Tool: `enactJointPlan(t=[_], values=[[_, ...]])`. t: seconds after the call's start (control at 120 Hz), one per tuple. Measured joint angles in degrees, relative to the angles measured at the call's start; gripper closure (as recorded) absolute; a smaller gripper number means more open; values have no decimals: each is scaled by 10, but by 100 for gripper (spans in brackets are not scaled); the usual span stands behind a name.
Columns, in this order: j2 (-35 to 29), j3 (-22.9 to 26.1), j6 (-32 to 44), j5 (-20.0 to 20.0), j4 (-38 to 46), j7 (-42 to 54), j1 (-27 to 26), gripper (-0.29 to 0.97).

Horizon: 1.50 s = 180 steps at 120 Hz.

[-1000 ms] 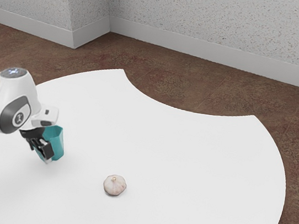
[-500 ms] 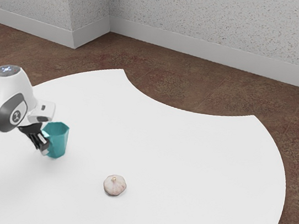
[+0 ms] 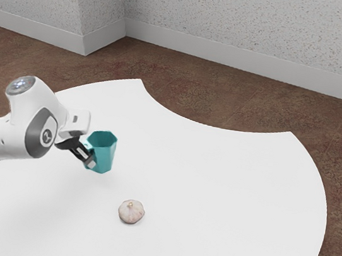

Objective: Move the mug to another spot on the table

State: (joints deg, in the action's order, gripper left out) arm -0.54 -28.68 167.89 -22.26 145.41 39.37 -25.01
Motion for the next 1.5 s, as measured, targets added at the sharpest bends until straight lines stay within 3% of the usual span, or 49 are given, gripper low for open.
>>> enactJointPlan(t=[0.167,0.292,0.392,1.108,1.3,1.5], values=[[25,-3,10,-66,-4,23,-50,62],[40,-2,13,-94,-15,36,-34,62],[54,0,15,-105,-32,45,-11,62],[149,29,16,-167,-99,80,-27,62],[156,29,12,-173,-99,83,-28,29],[127,24,-18,-177,-79,83,-30,12]])
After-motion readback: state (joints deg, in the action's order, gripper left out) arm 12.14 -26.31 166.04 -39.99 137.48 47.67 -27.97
